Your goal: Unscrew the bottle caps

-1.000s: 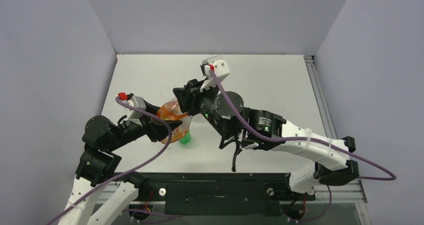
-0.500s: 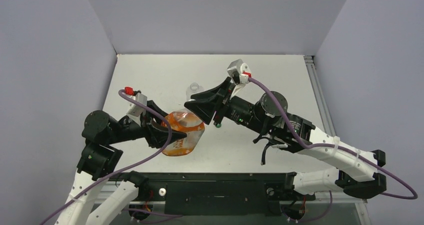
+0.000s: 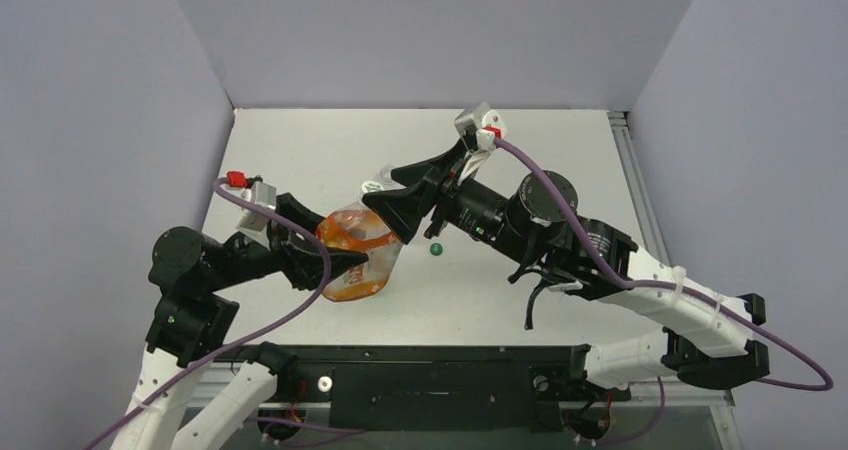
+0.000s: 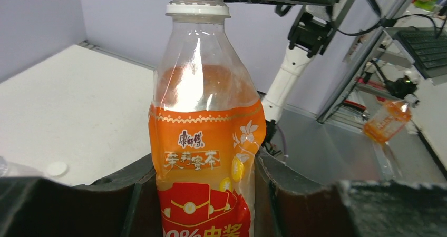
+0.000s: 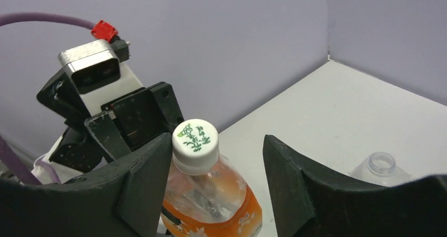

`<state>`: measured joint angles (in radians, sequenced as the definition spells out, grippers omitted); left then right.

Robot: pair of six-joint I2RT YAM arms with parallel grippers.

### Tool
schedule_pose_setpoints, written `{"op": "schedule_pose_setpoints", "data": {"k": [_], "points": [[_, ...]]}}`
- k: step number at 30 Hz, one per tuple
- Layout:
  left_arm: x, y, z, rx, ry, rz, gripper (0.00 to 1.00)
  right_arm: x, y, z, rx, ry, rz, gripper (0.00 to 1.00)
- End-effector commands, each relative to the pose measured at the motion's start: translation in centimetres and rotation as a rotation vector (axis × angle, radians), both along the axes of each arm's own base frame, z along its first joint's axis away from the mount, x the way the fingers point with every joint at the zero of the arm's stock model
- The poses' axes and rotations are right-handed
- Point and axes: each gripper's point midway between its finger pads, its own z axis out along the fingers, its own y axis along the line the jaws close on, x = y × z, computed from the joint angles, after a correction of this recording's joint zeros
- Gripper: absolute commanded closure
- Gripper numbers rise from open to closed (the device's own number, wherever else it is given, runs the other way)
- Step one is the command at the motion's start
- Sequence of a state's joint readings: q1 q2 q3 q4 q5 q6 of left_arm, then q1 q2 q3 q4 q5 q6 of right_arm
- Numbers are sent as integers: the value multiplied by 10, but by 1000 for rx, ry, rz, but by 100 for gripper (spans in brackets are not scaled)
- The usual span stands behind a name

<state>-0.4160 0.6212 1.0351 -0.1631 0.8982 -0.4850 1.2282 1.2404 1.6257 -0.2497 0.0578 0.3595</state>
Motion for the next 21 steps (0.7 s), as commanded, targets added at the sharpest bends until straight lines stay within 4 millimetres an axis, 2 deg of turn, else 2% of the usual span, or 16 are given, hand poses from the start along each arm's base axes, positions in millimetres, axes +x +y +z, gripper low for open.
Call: {"op": "schedule_pose_setpoints", "data": {"k": [1, 5, 6, 7, 10, 12, 13, 14, 15, 16, 21], "points": [[17, 10, 20, -30, -152, 140, 100, 20, -19, 18, 5, -3, -222, 39], [43, 19, 13, -12, -170, 283, 100, 7, -9, 31, -6, -17, -244, 35], [52, 22, 11, -6, -165, 330, 100, 12, -8, 35, -10, -6, -285, 35], [55, 24, 10, -3, -167, 346, 100, 12, -7, 36, -7, 12, -305, 35], [64, 29, 9, 10, -188, 400, 100, 28, -1, 33, -69, 44, -441, 35], [67, 32, 10, 16, -208, 424, 100, 28, 11, 28, -108, 34, -480, 34], [67, 33, 9, 21, -212, 432, 100, 28, 21, 17, -152, 29, -502, 34], [69, 35, 9, 29, -225, 449, 100, 26, 23, 24, -137, 30, -505, 34], [69, 36, 7, 36, -227, 453, 100, 28, 29, 16, -167, 25, -530, 34], [69, 36, 6, 45, -237, 455, 100, 27, 29, 21, -153, 28, -537, 34], [59, 32, 1, 65, -252, 401, 100, 33, 34, 18, -149, 29, -591, 34]]}}
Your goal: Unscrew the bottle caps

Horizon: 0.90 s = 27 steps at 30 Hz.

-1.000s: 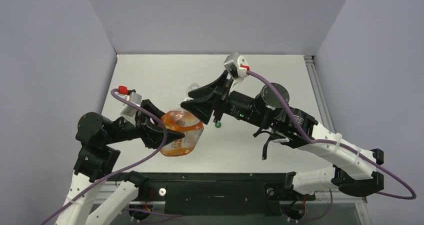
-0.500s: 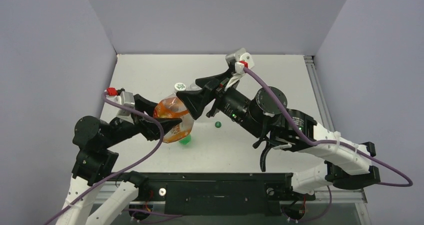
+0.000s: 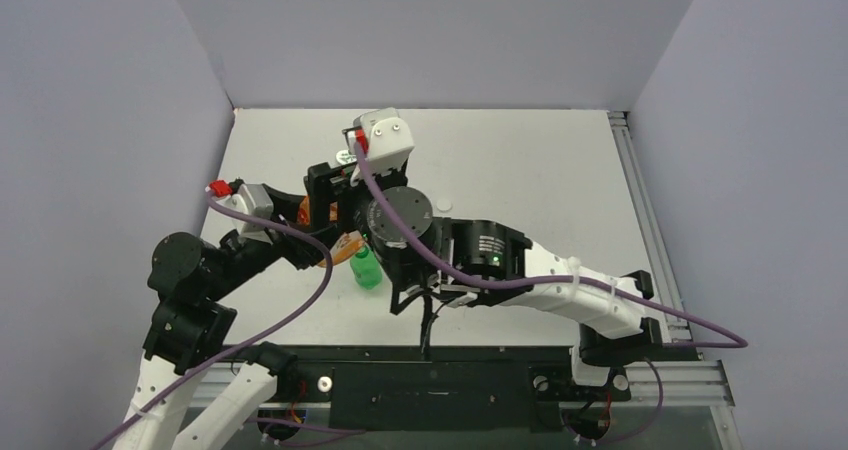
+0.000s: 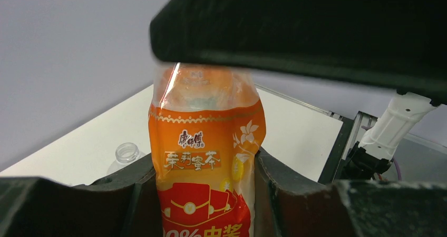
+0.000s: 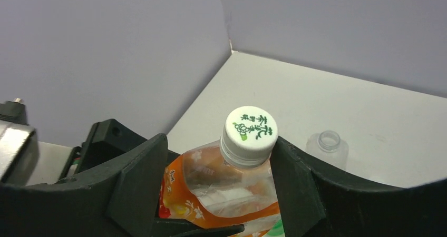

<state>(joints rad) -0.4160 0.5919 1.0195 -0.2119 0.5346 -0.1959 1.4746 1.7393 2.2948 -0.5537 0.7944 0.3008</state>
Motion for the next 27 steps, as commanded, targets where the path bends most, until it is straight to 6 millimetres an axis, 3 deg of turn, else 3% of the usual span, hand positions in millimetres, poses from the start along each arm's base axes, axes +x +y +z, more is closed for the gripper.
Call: {"op": "schedule_pose_setpoints", "data": {"k": [1, 14, 27], "points": [[-6, 2, 3, 25, -56, -7, 100, 8, -21, 10, 1, -11, -100, 34], [-9, 1, -17, 56, -39, -22, 100, 15, -26, 11, 74, 14, -105, 41], [-5, 2, -15, 56, -51, -8, 100, 28, -21, -5, 141, 96, -42, 48]]}}
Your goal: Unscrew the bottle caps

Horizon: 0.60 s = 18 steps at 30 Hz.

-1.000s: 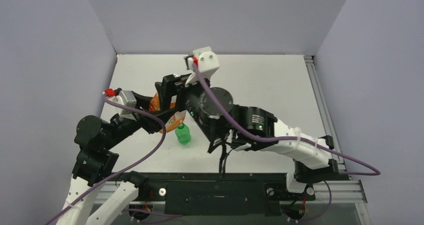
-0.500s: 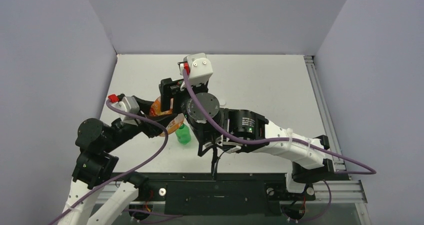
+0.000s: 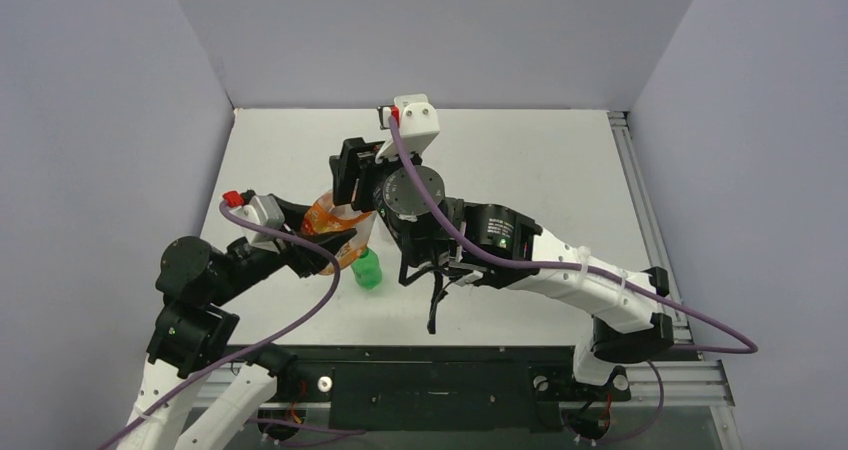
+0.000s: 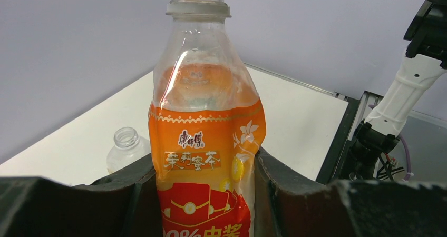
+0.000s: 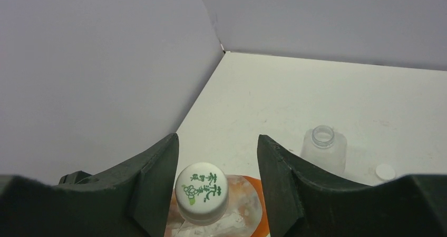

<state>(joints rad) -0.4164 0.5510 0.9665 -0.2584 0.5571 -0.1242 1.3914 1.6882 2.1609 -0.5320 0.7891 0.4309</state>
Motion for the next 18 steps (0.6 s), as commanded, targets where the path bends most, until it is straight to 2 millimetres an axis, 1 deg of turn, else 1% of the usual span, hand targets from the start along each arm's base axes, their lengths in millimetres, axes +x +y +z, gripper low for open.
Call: {"op": "schedule_pose_setpoints", "data": {"k": [1, 4, 6, 8, 9, 10, 13, 17, 18], "points": [[-1, 1, 10, -11, -46, 1, 100, -3, -8, 19, 94, 17, 38, 48], [1, 1, 11, -12, -46, 9, 100, -3, -6, 16, 92, 22, 43, 52], [3, 2, 11, -13, -46, 19, 100, -3, -6, 15, 94, 25, 44, 56], [6, 4, 10, -10, -42, 38, 100, -2, -5, 13, 95, 29, 42, 63], [8, 4, 11, -10, -41, 44, 100, -2, -5, 13, 97, 31, 41, 69], [10, 5, 9, -5, -38, 57, 100, -2, -5, 12, 97, 32, 39, 72], [13, 6, 8, -3, -34, 69, 100, -1, -7, 10, 94, 33, 28, 86], [10, 5, 9, -13, -32, 56, 100, 0, -13, 10, 78, 26, 18, 99], [8, 4, 10, -21, -29, 45, 100, 1, -14, 10, 67, 18, 20, 100]]}}
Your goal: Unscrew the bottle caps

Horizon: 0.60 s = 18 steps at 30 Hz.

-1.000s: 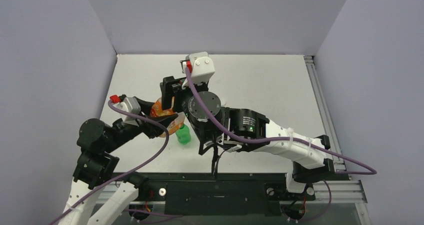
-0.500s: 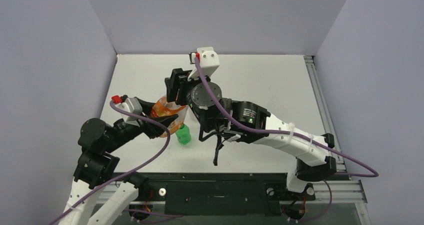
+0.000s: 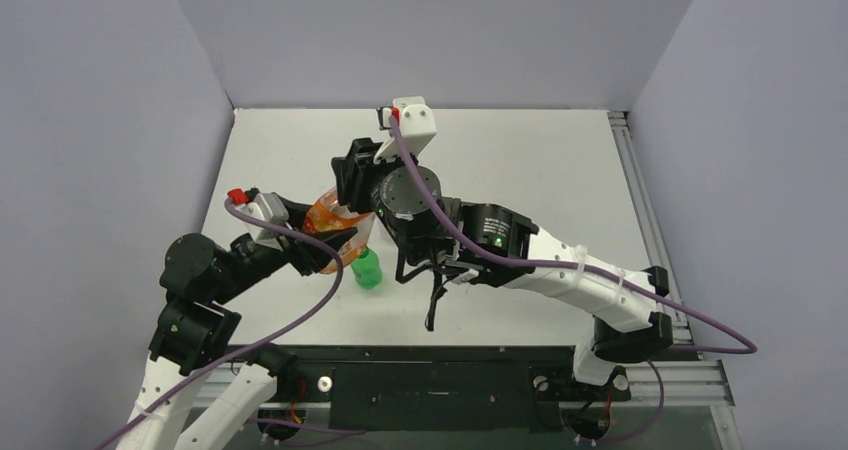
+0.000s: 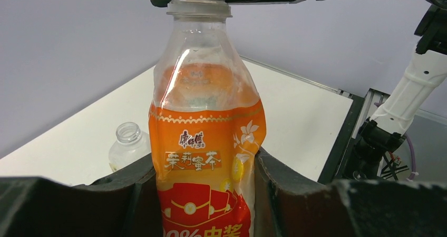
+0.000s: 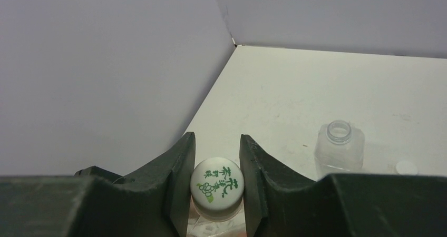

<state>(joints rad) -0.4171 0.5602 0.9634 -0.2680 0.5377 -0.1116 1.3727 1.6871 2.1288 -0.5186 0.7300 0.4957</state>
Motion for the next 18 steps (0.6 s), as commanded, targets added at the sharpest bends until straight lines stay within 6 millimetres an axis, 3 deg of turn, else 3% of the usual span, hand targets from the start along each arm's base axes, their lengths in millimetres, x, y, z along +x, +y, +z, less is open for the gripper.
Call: {"op": "schedule_pose_setpoints", "data": {"k": [1, 3, 4, 5, 6, 7, 8, 9, 10, 18], "points": [[-2, 2, 18, -42, -49, 8, 100, -1, -27, 20, 30, -28, -7, 100], [-9, -1, 23, -67, -49, -29, 100, -4, -31, 21, 26, -49, 32, 100], [-13, -3, 26, -90, -33, -46, 100, -8, -25, 9, -13, -57, 84, 100], [-19, -4, 32, -122, -29, -70, 100, -9, -34, 24, 35, -80, 104, 100], [-23, -5, 35, -137, -27, -82, 100, -17, -25, 8, 0, -88, 184, 100], [-28, -6, 39, -160, -15, -108, 100, -20, -37, 28, 67, -120, 210, 100], [-31, -7, 42, -169, -8, -125, 100, -30, -27, 20, 80, -134, 303, 100], [-35, -10, 43, -181, 17, -154, 100, -32, -41, 30, 119, -155, 329, 100], [-38, -11, 45, -189, 25, -169, 100, -44, -43, 35, 159, -177, 408, 100], [-75, -27, 59, -202, 119, -414, 100, -87, -63, 51, 215, -318, 661, 100]]}}
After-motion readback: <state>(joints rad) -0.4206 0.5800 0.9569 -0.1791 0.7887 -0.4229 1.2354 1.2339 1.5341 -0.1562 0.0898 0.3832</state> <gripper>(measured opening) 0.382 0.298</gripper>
